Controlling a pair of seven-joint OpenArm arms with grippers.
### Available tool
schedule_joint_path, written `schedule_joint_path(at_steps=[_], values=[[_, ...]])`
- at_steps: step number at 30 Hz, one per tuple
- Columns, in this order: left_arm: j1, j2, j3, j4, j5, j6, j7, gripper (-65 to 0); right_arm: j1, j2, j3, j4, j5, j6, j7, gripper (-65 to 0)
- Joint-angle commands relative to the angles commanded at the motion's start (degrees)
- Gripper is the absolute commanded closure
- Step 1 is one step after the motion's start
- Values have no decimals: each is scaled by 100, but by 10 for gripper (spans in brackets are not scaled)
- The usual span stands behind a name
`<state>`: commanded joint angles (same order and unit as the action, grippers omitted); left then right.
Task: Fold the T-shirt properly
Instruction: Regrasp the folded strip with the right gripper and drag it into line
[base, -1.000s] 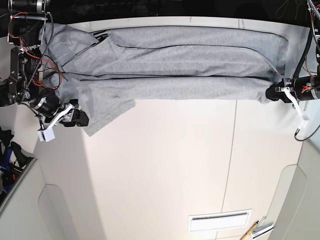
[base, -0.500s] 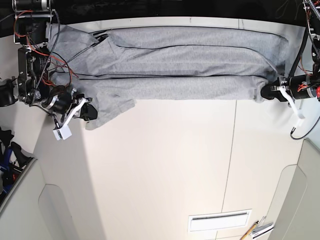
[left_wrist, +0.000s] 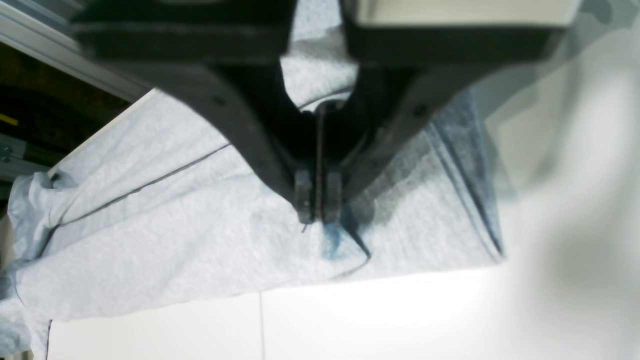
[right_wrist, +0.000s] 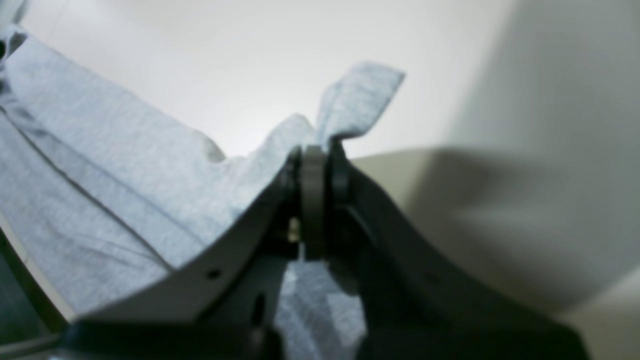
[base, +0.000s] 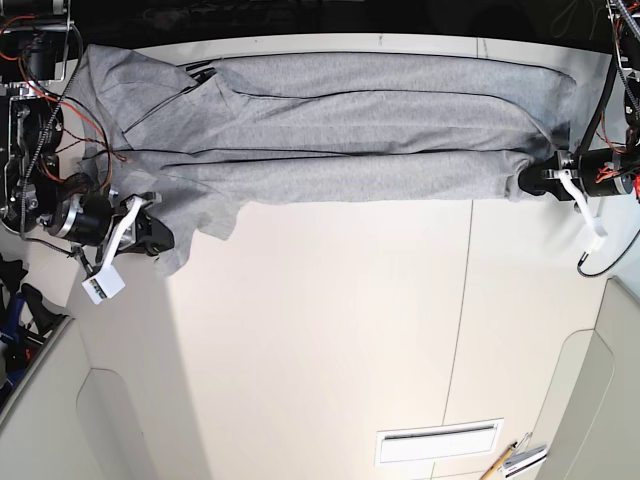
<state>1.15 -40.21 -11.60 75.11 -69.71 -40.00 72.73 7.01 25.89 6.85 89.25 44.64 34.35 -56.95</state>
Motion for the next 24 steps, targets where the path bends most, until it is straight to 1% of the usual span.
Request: schedule_joint_path(at_steps=[3, 7, 10, 11, 12, 15, 17, 21, 24], values=[[0, -17, 0, 0, -55, 0, 44, 0, -557, 0, 179, 597, 0, 0, 4, 0], [2, -179, 0, 0, -435, 0, 343, 0, -1248, -2, 592, 1263, 9, 0, -4, 0], [17, -328, 0, 0, -695, 0, 546, 0, -1725, -2, 894, 1574, 149, 0, -11, 0], [17, -361, 0, 0, -831, 0, 686, 0, -1862, -2, 964, 1646, 181, 0, -11, 0], [17, -385, 0, 0, -1029, 0, 727, 0, -2000, -2, 1010, 1709, 199, 0, -11, 0], [20, -396, 0, 0, -1529, 0, 727, 0, -2337, -4, 1032, 1878, 208, 0, -11, 0], [68, -431, 0, 2, -1529, 0, 727, 0, -2494, -2, 1034, 1904, 205, 0, -11, 0], [396, -708, 0, 2, -1529, 0, 727, 0, -2726, -2, 1040, 1904, 205, 0, -9, 0], [564, -776, 0, 2, -1529, 0, 727, 0, -2811, -4, 1040, 1902, 201, 0, -9, 0]])
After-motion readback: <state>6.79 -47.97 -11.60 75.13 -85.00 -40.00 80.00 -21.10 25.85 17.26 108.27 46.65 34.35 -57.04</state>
